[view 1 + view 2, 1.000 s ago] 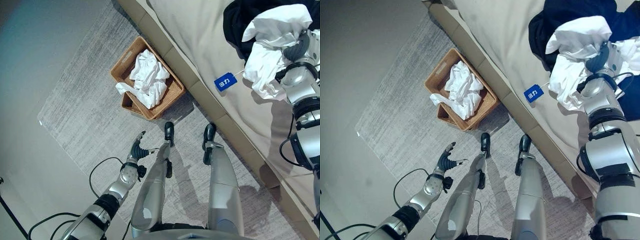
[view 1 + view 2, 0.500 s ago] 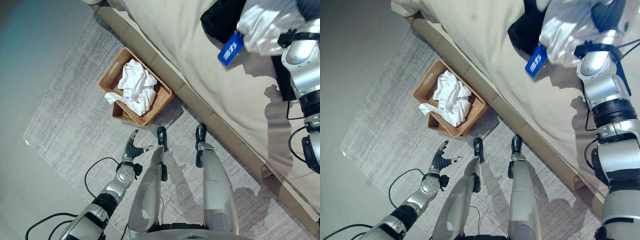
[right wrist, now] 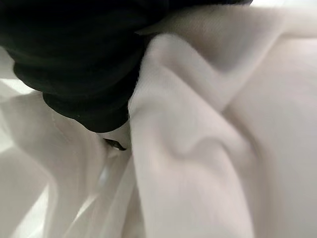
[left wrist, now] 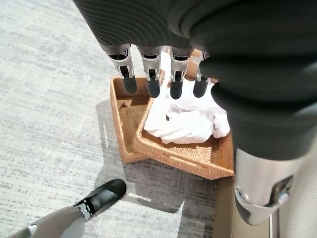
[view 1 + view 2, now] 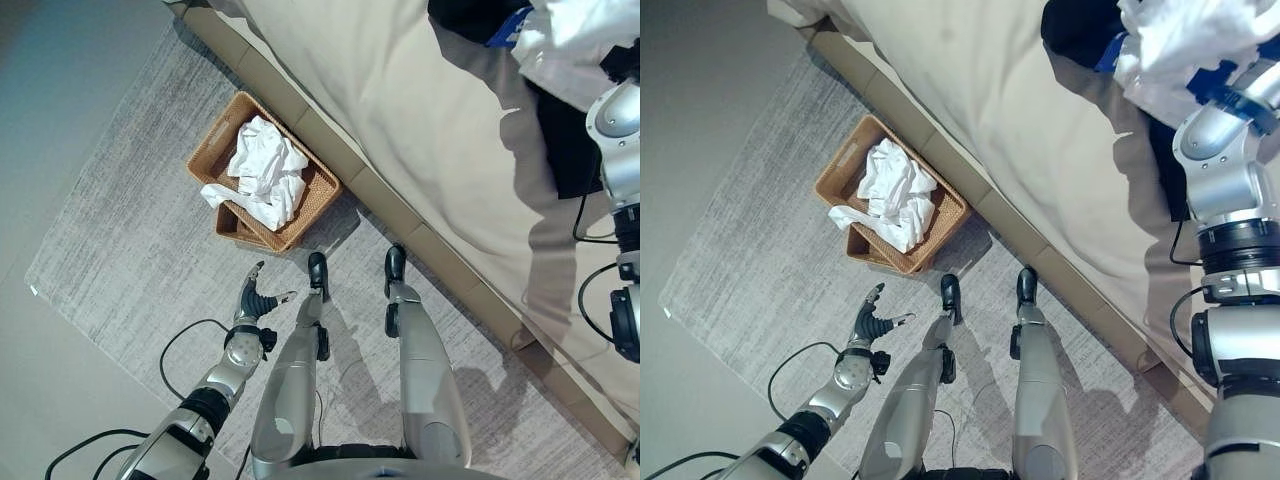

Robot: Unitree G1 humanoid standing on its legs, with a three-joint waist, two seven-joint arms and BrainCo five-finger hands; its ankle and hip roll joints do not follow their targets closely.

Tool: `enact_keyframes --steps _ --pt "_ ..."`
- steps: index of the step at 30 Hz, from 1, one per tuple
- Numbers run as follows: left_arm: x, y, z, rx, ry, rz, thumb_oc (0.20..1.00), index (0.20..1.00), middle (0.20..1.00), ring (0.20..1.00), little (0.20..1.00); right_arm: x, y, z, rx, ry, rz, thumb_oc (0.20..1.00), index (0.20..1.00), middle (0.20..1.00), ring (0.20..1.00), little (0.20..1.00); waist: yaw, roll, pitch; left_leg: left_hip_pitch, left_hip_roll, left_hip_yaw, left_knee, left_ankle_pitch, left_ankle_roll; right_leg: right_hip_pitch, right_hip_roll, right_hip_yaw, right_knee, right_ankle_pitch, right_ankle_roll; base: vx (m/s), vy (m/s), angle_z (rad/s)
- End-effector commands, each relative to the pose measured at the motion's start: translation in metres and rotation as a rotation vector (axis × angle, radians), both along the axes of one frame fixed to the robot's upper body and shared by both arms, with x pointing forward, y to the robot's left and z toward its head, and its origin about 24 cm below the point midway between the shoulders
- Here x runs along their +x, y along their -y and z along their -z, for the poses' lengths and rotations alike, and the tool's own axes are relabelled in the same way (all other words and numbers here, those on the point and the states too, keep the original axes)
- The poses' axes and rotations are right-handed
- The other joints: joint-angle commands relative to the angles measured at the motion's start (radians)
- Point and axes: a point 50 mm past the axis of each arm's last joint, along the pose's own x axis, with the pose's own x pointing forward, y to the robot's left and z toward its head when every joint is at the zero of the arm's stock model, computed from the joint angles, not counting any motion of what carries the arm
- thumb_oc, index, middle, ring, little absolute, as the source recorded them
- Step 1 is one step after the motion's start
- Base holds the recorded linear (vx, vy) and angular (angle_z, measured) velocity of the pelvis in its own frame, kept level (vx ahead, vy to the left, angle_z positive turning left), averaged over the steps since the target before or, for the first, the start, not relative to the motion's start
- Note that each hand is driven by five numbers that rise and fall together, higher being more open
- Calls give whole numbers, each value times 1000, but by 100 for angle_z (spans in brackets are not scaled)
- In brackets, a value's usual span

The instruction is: Pick up clothes into the bucket

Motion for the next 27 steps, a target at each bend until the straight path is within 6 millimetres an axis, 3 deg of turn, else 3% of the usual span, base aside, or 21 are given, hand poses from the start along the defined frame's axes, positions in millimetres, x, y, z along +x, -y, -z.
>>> enact_keyframes --steps 1,3,4,5,11,27 --pt "-3 -18 0 57 14 -37 1000 1000 1000 1000 1000 2 0 -16 -42 -54 -34 1000 1000 1000 1000 1000 12 -66 -8 27 -14 -42 70 -87 12 80 -33 8 -55 27 61 0 0 0" --pt "-4 -16 1 46 11 -37 1000 1000 1000 1000 1000 12 2 -1 -14 -141 -68 1000 1000 1000 1000 1000 13 -67 -8 25 -14 -44 68 -84 12 79 -33 5 -58 29 59 0 0 0" --pt "-4 -17 1 43 7 -36 1000 1000 1000 1000 1000 20 2 9 -21 -241 -97 479 479 479 479 479 12 -67 -8 17 -13 -45 66 -76 12 74 -32 6 -62 37 58 0 0 0" --pt "-4 -15 2 38 1 -31 1000 1000 1000 1000 1000 23 6 17 36 -254 -114 200 200 200 200 200 12 -68 -8 23 -14 -46 65 -80 12 79 -33 4 -59 30 58 0 0 0" --pt "-10 -16 9 35 -34 -39 1000 1000 1000 1000 1000 35 -1 36 21 -363 -155 200 200 200 200 200 12 -68 -8 29 -13 -46 64 -79 13 83 -32 1 -59 31 55 6 -1 0" --pt "-7 -16 8 38 -44 -20 1000 1000 1000 1000 1000 29 2 31 -1 -360 -183 200 200 200 200 200 6 -94 -8 67 -14 -53 67 -83 14 130 -33 2 -72 43 57 0 0 0"
